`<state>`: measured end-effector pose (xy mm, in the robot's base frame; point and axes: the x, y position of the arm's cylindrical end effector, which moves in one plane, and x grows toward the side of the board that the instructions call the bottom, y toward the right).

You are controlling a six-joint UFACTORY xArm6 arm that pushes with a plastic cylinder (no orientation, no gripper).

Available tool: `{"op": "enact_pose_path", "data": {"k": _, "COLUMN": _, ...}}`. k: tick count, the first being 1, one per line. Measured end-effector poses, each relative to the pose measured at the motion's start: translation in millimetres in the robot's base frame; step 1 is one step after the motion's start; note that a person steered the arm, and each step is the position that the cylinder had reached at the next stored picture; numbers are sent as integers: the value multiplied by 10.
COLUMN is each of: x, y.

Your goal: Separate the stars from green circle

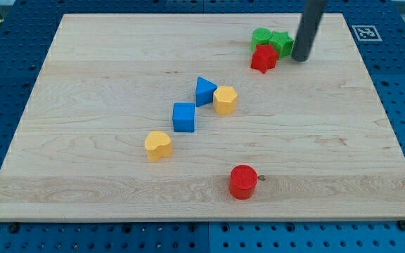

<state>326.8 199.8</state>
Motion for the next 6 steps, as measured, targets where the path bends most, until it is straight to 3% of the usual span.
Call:
{"op": "enact_pose_path", "data": {"k": 1, "x": -193, "y": 492}}
{"op": "enact_pose_path", "data": {"k": 2, "x": -630, "y": 248}}
{"op": "enact_pose_path", "data": {"k": 3, "x": -603, "y": -435}}
{"op": "enact_pose_path", "data": {"k": 5, "x": 451, "y": -429}}
{"op": "enact_pose_path", "data": {"k": 6, "x": 503, "y": -429}}
